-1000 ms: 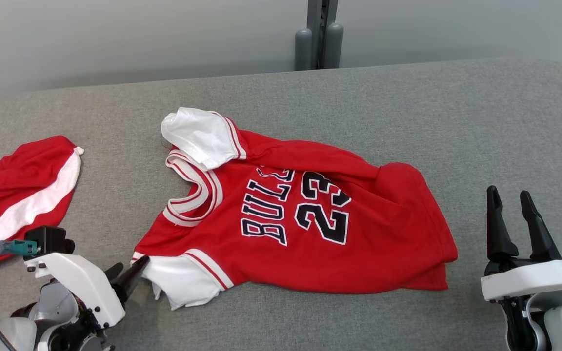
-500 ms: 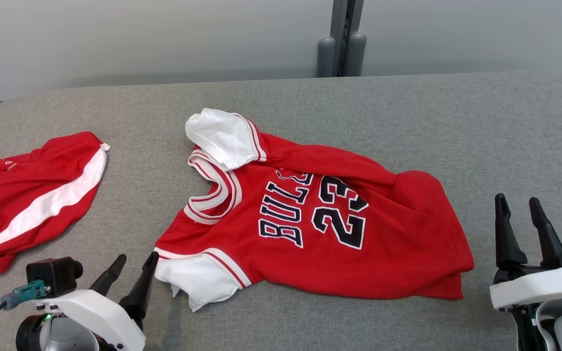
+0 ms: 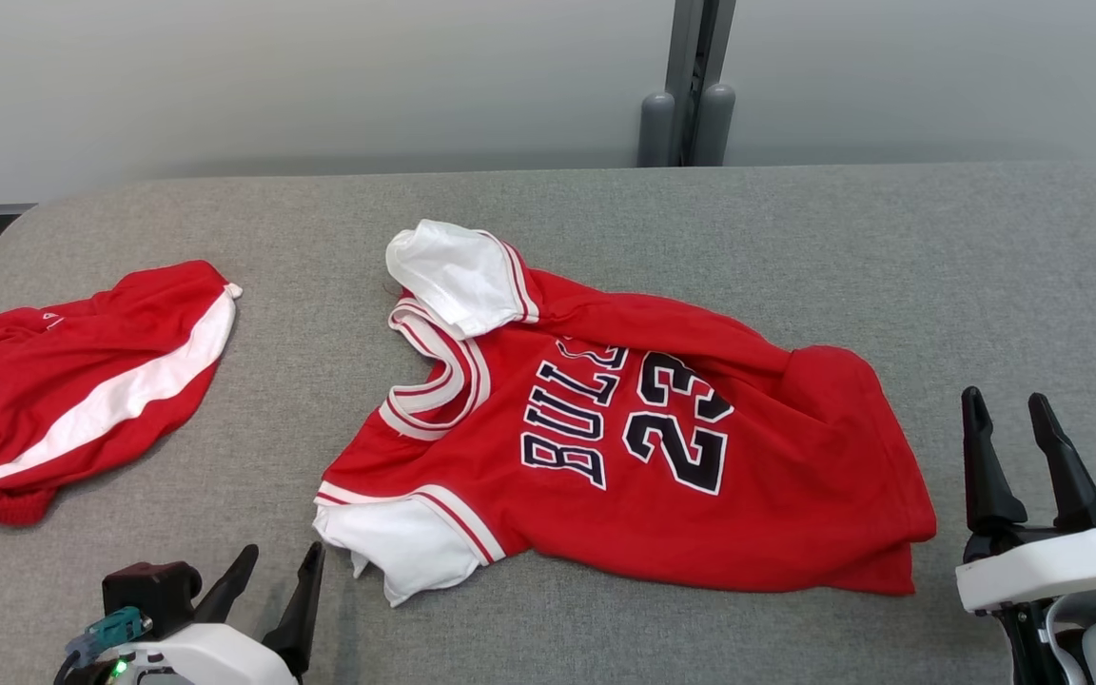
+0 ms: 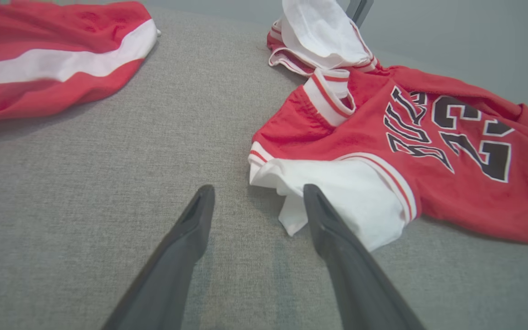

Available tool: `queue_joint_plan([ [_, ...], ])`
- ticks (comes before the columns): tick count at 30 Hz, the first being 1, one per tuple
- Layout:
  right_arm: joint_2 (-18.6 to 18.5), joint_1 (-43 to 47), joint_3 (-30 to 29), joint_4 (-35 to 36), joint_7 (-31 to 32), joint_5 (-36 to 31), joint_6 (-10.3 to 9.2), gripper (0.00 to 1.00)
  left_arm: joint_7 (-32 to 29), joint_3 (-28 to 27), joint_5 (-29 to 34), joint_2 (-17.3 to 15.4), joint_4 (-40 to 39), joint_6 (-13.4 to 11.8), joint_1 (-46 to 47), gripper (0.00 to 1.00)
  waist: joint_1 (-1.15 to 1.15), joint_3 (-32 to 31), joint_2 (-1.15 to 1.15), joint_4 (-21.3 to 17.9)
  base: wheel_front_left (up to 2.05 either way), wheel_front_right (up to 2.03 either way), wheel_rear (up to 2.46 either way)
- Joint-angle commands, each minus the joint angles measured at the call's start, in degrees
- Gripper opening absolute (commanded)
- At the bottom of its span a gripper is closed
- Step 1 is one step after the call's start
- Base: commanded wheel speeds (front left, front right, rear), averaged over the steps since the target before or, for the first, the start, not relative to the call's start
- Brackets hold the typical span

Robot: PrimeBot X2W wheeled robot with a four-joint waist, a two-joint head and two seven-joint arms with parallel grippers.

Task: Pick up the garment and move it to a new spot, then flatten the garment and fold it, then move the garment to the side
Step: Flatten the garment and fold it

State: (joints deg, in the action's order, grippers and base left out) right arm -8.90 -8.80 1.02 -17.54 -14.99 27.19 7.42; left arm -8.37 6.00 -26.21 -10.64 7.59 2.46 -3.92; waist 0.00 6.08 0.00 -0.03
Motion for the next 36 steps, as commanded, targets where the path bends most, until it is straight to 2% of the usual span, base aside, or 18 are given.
queue_joint_plan([
  [1, -0.3, 0.5, 0.2, -0.2, -0.3, 0.0, 0.14, 1.00, 0.8, 0.0, 0.7, -0.2, 0.2, -0.2, 1.4, 1.00, 0.00, 0.0, 0.00, 0.0, 0.00, 0.00, 0.00],
  [7, -0.6, 0.0, 0.9, -0.5, -0.3, 0.2, 0.14, 1.00, 3.0, 0.2, 1.2, -0.4, 1.6, -0.3, 2.0, 1.00, 0.00, -0.3, 0.00, -0.3, 0.00, 0.00, 0.00],
  [10, -1.6, 0.7, 3.0, 0.2, 1.6, 2.0, 0.14, 1.00, 3.4, 0.3, 1.4, -0.7, 2.5, -0.2, 1.4, 1.00, 0.00, -0.5, 0.00, -0.4, 0.00, 0.00, 0.00],
  [12, -4.1, 1.8, 7.4, 1.8, 6.1, 5.8, 0.14, 1.00, 2.9, 0.6, 1.4, -0.9, 3.2, 0.0, 1.0, 1.00, 0.00, -0.5, 0.00, -0.4, 0.00, 0.00, 0.00],
  [15, -9.9, 3.8, 11.6, 4.4, 14.1, 11.8, 0.09, 1.00, 1.9, 1.1, 0.9, -1.0, 3.8, 0.4, 0.7, 1.00, 0.00, -0.5, 0.00, -0.6, 0.00, 0.00, 0.00],
  [18, -13.5, 5.8, 12.0, 6.5, 19.2, 15.0, 0.11, 1.00, 0.8, 1.3, 0.4, -1.3, 3.6, 0.2, 0.5, 1.00, 0.00, -0.4, 0.00, -0.9, 0.00, 0.00, 0.00],
  [20, -14.6, 7.2, 11.9, 7.1, 21.9, 16.2, 0.11, 1.00, 0.6, 1.5, 0.3, -1.2, 3.7, 0.3, 0.4, 1.00, 0.00, -0.1, 0.00, -1.0, 0.00, 0.00, 0.00],
  [26, -13.7, 9.7, 11.5, 7.0, 28.5, 17.7, 0.10, 1.00, -0.3, 2.1, -0.1, -1.2, 4.2, 0.4, 0.9, 1.00, 0.00, 0.3, 0.00, -1.3, 0.00, 0.00, 0.00],
  [36, -10.2, 8.2, 10.6, 4.5, 28.8, 14.0, 0.10, 1.00, -1.7, 3.9, -0.1, -1.4, 6.4, 1.3, 3.3, 1.00, 0.00, 1.3, 0.00, -1.3, 0.00, 0.00, 0.00],
])
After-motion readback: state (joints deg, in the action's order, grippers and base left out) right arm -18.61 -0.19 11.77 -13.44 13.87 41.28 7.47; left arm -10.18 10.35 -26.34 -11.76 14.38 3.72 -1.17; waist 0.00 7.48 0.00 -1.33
